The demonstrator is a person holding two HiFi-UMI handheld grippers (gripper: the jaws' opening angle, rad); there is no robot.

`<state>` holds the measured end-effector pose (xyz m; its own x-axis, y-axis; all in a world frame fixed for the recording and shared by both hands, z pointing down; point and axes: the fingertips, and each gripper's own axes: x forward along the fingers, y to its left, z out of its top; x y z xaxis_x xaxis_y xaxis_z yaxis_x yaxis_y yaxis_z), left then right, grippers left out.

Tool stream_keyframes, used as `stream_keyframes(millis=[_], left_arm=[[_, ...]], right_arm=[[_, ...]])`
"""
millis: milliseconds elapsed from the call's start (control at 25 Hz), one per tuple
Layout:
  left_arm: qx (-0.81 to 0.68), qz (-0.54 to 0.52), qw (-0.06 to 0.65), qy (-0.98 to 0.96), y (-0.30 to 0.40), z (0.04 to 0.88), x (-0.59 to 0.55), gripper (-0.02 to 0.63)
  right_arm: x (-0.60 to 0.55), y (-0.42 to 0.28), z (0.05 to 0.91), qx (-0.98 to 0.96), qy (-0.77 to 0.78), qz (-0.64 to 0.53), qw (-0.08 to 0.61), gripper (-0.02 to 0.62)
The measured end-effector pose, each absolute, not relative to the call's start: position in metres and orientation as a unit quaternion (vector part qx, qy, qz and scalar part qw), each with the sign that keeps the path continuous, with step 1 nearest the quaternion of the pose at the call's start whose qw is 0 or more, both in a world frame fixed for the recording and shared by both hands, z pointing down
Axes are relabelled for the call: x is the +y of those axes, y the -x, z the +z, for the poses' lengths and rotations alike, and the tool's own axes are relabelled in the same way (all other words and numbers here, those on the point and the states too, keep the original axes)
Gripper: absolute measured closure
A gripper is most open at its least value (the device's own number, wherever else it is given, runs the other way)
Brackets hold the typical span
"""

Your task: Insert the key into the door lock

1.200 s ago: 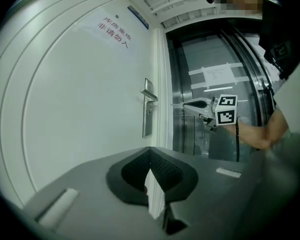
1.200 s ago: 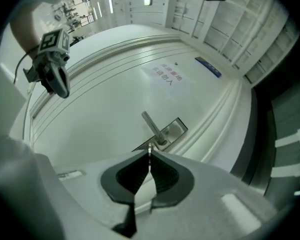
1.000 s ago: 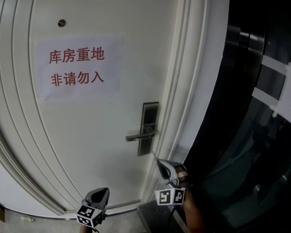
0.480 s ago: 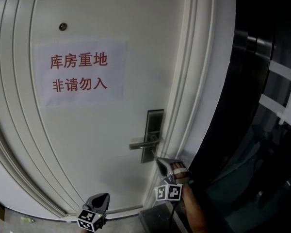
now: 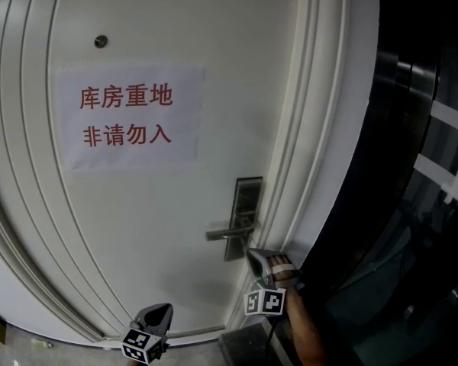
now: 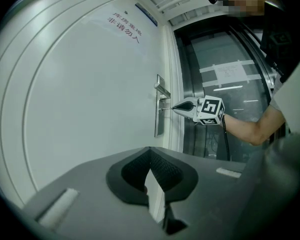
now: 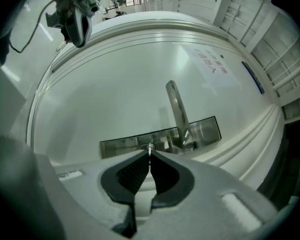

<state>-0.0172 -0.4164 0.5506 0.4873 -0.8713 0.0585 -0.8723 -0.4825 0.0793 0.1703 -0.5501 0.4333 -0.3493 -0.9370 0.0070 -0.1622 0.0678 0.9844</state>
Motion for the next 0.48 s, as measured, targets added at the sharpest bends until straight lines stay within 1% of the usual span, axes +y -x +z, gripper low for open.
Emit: stream_keyframes(millis=[480], left_arm=[[-0.509, 0.003, 0.05, -0.859, 0.0185, 0.5523, -0.4252, 0.604]], right_arm=[[-0.5609, -0.1703, 0.4348, -0.63, -0.433, -0.525, 0.374, 0.584]])
